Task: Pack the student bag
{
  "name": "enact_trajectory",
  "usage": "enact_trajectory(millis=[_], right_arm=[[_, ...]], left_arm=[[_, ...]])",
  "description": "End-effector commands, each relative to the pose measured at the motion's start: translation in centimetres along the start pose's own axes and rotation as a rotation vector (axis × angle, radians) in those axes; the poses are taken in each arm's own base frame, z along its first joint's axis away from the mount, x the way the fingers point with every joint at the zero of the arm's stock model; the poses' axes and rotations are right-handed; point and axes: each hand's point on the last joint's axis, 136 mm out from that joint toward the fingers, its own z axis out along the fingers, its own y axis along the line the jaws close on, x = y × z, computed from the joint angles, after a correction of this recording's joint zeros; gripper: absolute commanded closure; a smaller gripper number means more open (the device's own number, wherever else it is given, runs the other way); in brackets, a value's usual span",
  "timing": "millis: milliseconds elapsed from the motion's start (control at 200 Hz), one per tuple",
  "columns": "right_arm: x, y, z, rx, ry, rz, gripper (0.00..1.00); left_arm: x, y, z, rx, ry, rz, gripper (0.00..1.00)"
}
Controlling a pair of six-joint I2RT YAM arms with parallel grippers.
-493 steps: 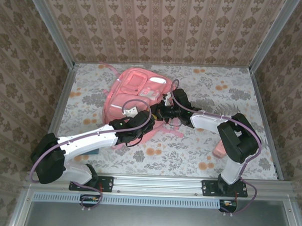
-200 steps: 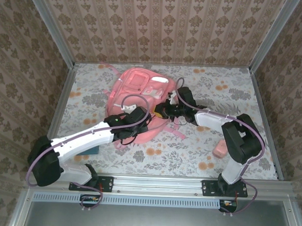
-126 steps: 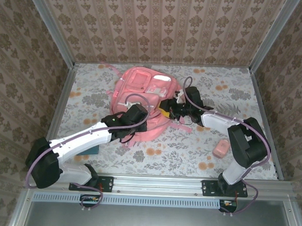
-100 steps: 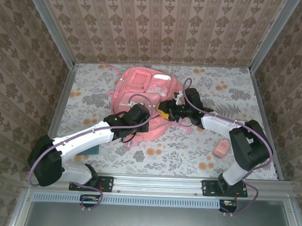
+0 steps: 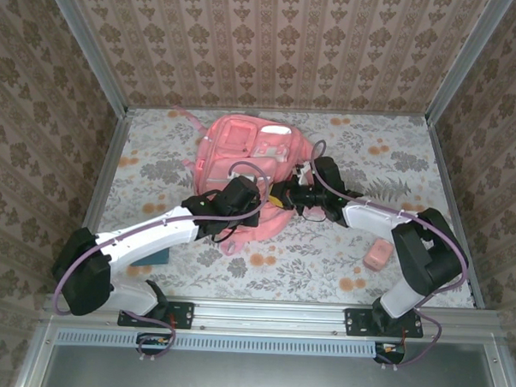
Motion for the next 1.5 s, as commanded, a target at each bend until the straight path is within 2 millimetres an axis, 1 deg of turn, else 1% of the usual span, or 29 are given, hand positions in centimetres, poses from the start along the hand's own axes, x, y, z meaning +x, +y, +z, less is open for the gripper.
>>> enact_trajectory(millis=[0, 120, 255, 370, 485, 515, 560, 625, 715, 840, 895, 960, 1030, 1120, 1170, 1210, 1265, 1325, 1345, 1410, 1495], right_arm=[[-2.5, 1.5, -2.3, -0.015, -0.116, -0.084, 0.93], [-2.9, 2.0, -3.7, -0.010, -0.135, -0.118, 0.94], [-3.4, 1.9, -5.1, 0.003, -0.153, -0.129, 0.94], [-4.1, 1.6, -6.1, 0.007, -0.172, -0.122, 0.94], [-4.7, 1.0, -6.5, 0.012, -0.184, -0.110, 0.93], [-4.6, 0.9, -6.6, 0.012, -0.185, -0.108, 0.92], [-4.5, 1.0, -6.5, 0.005, -0.179, -0.103, 0.86], [-4.2, 1.3, -6.4, -0.020, -0.169, -0.091, 0.70], [-3.6, 1.5, -6.0, -0.032, -0.158, -0.081, 0.52], [-2.5, 1.4, -4.8, -0.018, -0.152, -0.037, 0.37], [-2.1, 1.7, -4.1, -0.035, -0.141, -0.014, 0.34], [-1.6, 1.9, -3.2, -0.042, -0.126, 0.011, 0.34], [-1.5, 1.7, -2.6, -0.029, -0.124, 0.034, 0.34], [-1.4, 1.4, -2.1, -0.012, -0.124, 0.052, 0.36], [-1.5, 1.1, -1.9, 0.000, -0.123, 0.060, 0.40], [-1.7, 1.0, -1.9, 0.005, -0.128, 0.063, 0.47], [-2.0, 0.9, -2.0, 0.009, -0.138, 0.059, 0.59], [-2.6, 0.8, -2.4, 0.012, -0.155, 0.056, 0.71], [-2.7, 0.8, -2.6, 0.010, -0.160, 0.055, 0.74], [-3.4, 0.9, -3.3, 0.004, -0.181, 0.054, 0.81], [-4.1, 1.4, -4.3, -0.015, -0.200, 0.039, 0.84]], left_arm=[[-0.7, 0.7, -1.6, -0.037, -0.034, 0.055, 1.00], [0.3, 3.0, -1.6, -0.076, -0.038, 0.052, 1.00], [0.7, 5.0, -1.6, -0.093, -0.056, 0.023, 1.00], [0.5, 5.9, -1.4, -0.077, -0.078, 0.001, 1.00], [0.0, 5.9, -1.2, -0.050, -0.101, 0.001, 1.00], [-0.2, 5.6, -1.1, -0.034, -0.105, 0.008, 1.00], [-0.6, 4.7, -1.1, 0.006, -0.116, 0.025, 1.00], [-1.2, 3.0, -1.1, 0.080, -0.129, 0.045, 1.00], [-2.1, 0.3, -1.3, 0.176, -0.148, 0.094, 1.00], [-3.0, -3.3, -1.7, 0.271, -0.152, 0.171, 1.00], [-3.2, -4.8, -1.7, 0.321, -0.154, 0.191, 1.00], [-3.5, -6.0, -1.6, 0.354, -0.158, 0.204, 1.00], [-3.7, -6.8, -1.4, 0.365, -0.153, 0.217, 1.00], [-3.7, -7.2, -1.0, 0.363, -0.145, 0.230, 1.00], [-3.6, -7.1, -0.9, 0.352, -0.141, 0.233, 1.00], [-3.5, -6.7, -0.7, 0.334, -0.138, 0.231, 1.00], [-3.4, -6.1, -0.8, 0.305, -0.139, 0.223, 1.00], [-3.1, -5.2, -0.9, 0.273, -0.133, 0.218, 1.00], [-2.9, -5.0, -1.0, 0.266, -0.129, 0.216, 1.00], [-2.2, -4.0, -1.1, 0.234, -0.118, 0.210, 1.00], [-1.0, -2.0, -1.2, 0.175, -0.102, 0.192, 1.00]])
